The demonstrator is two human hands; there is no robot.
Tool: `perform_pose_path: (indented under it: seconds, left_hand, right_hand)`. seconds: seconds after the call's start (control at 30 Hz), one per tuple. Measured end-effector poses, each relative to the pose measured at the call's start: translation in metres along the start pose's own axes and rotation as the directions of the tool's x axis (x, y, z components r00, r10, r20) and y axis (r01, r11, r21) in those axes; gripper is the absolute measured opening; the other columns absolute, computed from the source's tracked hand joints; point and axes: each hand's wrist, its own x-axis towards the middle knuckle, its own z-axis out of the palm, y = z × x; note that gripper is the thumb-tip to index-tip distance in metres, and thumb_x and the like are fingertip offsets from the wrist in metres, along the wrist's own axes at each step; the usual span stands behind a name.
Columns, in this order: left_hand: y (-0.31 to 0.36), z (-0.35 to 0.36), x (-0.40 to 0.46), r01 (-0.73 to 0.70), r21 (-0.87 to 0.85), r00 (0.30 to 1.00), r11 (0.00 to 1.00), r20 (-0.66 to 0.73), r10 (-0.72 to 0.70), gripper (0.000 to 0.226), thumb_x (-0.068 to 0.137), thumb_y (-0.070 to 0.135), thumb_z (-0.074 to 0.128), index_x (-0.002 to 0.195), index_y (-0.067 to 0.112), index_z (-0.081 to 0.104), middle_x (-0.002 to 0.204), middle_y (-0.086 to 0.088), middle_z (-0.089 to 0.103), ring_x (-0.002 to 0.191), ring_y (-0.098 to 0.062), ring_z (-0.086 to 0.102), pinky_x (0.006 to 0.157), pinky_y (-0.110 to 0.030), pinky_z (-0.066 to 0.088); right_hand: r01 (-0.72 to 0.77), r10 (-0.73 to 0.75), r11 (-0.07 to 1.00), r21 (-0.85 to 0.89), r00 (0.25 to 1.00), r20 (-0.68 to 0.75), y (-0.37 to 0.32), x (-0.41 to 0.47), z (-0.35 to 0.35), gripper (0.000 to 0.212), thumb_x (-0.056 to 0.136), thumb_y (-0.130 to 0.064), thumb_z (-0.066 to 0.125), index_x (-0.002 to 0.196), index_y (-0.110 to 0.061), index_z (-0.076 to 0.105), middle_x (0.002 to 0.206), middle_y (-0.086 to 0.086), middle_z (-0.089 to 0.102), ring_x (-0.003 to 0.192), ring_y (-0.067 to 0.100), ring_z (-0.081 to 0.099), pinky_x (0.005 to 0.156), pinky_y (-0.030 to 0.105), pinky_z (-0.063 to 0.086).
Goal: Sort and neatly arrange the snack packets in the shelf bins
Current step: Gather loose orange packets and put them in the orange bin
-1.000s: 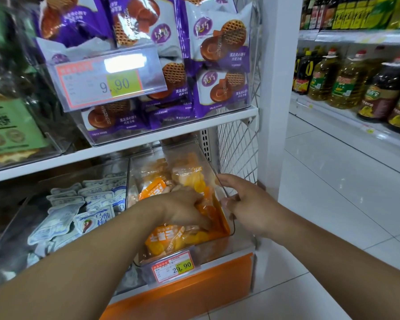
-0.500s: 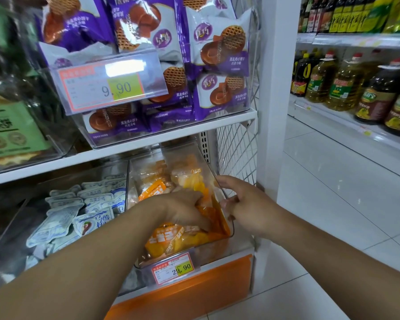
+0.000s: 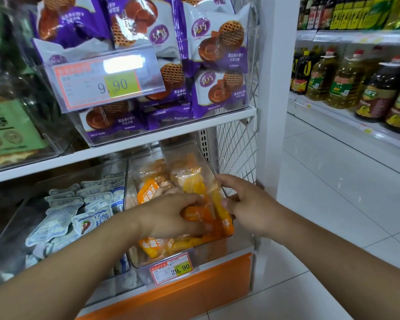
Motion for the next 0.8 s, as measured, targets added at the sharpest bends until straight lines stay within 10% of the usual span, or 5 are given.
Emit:
perform_pose_path:
  seconds: [0.17, 0.47, 0.67, 0.8]
  left_hand:
    - [-0.009, 0.001, -0.032, -0.199, -0.012, 0.966, 0.980, -0.174, 0.194, 0.044, 0.086, 0.073, 0.056, 0.125, 0.053, 0.053, 0.122, 0.024, 0.051, 0.126, 0.011, 0.024, 0.113, -0.024, 0.019]
    - [-0.016, 0.001, -0.040, -0.257, 0.044, 0.944, 0.965, -0.202, 0.260, 0.044, 0.090, 0.073, 0.050, 0.132, 0.059, 0.048, 0.127, 0.031, 0.050, 0.132, 0.012, 0.021, 0.113, -0.016, 0.016]
    - [-0.013, 0.005, -0.038, -0.257, 0.094, 0.925, 0.962, -0.266, 0.273, 0.069, 0.096, 0.069, 0.045, 0.155, 0.053, 0.014, 0.162, 0.032, 0.014, 0.147, 0.016, 0.000, 0.124, -0.027, -0.009]
    - [-0.018, 0.014, -0.072, -0.249, 0.003, 0.875, 0.969, -0.428, 0.226, 0.066, 0.101, 0.058, 0.047, 0.158, 0.046, 0.016, 0.165, 0.026, 0.013, 0.150, 0.010, 0.003, 0.125, -0.024, 0.008]
  right_hand:
    - [-0.020, 0.019, 0.997, -0.070, 1.000, -0.008, 0.003, 0.001, 0.001, 0.051, 0.107, -0.017, 0.054, 0.112, -0.066, 0.040, 0.115, -0.021, 0.065, 0.086, -0.003, 0.067, 0.063, 0.005, 0.048]
    - [-0.055, 0.053, 0.992, -0.112, 0.998, -0.014, 0.013, 0.006, 0.003, 0.051, 0.107, -0.018, 0.055, 0.113, -0.066, 0.039, 0.097, -0.033, 0.058, 0.092, -0.007, 0.064, 0.072, 0.008, 0.044]
    - [-0.070, 0.065, 0.987, -0.146, 0.997, -0.038, 0.007, 0.004, 0.004, 0.050, 0.107, -0.020, 0.056, 0.113, -0.069, 0.045, 0.105, -0.031, 0.063, 0.091, -0.009, 0.066, 0.068, 0.004, 0.044]
    - [-0.057, 0.035, 0.975, -0.213, 0.994, -0.104, -0.004, -0.005, 0.009, 0.062, 0.104, -0.028, 0.060, 0.156, -0.048, 0.032, 0.142, -0.014, 0.059, 0.117, 0.001, 0.060, 0.090, 0.018, 0.047]
